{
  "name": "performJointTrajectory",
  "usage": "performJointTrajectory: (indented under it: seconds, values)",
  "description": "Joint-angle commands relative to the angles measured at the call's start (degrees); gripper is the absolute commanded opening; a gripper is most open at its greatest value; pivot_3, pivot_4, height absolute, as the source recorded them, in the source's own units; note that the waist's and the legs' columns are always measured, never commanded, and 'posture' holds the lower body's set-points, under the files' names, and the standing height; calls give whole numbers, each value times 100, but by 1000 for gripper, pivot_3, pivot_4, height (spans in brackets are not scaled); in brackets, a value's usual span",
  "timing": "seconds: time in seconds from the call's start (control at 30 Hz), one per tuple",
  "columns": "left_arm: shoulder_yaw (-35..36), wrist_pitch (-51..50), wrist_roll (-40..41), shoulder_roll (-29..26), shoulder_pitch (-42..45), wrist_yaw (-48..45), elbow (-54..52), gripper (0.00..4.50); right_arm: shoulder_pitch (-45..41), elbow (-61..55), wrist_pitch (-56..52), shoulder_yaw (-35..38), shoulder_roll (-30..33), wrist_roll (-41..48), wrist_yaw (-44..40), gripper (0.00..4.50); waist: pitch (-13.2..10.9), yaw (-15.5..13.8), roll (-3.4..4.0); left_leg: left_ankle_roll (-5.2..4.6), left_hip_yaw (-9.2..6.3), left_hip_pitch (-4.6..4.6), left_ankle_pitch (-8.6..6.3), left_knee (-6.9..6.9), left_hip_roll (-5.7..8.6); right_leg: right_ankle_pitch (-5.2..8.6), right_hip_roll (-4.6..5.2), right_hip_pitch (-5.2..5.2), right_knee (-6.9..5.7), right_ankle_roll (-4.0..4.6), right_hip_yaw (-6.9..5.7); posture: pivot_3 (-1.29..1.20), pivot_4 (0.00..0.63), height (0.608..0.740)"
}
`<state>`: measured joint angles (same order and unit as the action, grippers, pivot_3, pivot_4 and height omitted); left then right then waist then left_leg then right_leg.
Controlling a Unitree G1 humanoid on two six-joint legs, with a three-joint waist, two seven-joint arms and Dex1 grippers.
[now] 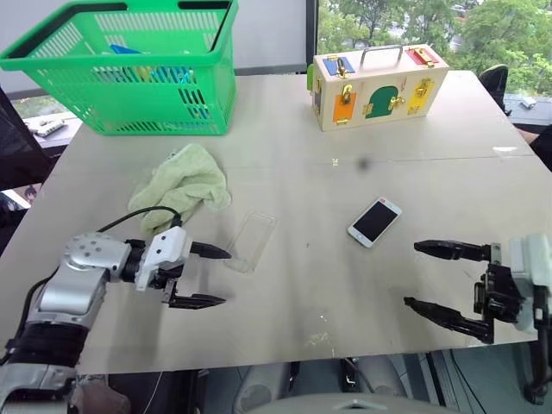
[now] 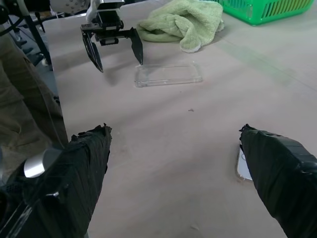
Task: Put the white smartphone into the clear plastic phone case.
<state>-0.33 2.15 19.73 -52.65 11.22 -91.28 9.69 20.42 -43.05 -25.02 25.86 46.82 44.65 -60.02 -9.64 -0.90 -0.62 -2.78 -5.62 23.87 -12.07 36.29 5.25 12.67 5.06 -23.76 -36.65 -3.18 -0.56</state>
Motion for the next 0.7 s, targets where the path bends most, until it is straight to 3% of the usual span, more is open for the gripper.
performJointTrajectory:
  seconds: [0.03,0.1,0.23,0.43,0.53,0.7]
  values:
    - [-270,374,-185,147,305,-122,249,4482,105,-188,263,-118,-139,-156,49,4500,0,-7,0,0,0,0,0,0,1,0,1,0,0,0,0,0,150,740]
    - [-456,465,-311,232,469,-122,360,3962,176,-256,310,-184,-213,-223,120,4500,0,-12,0,-2,0,0,1,2,1,-6,0,1,0,8,-1,0,150,740]
    - [-807,811,-710,429,761,-53,655,2099,260,-357,368,-293,-308,-426,326,4500,1,4,-1,-21,0,0,12,2,1,-7,-2,1,-1,9,-1,0,150,740]
    - [-1005,456,-837,386,934,-57,640,43,332,-457,376,-422,-312,-632,551,4500,4,6,3,-23,-1,-4,14,3,1,-5,-4,3,-4,5,-1,0,150,740]
    - [-919,-536,-692,243,854,162,171,43,362,-500,394,-472,-334,-686,646,4500,3,10,3,-25,-2,-4,14,3,1,-5,-4,3,-5,4,-2,0,150,740]
    - [-552,-3340,197,235,938,978,-970,43,177,-559,336,-625,-413,-618,893,4500,2,11,0,-25,-3,-5,15,4,1,6,-6,3,-8,-14,-4,0,150,740]
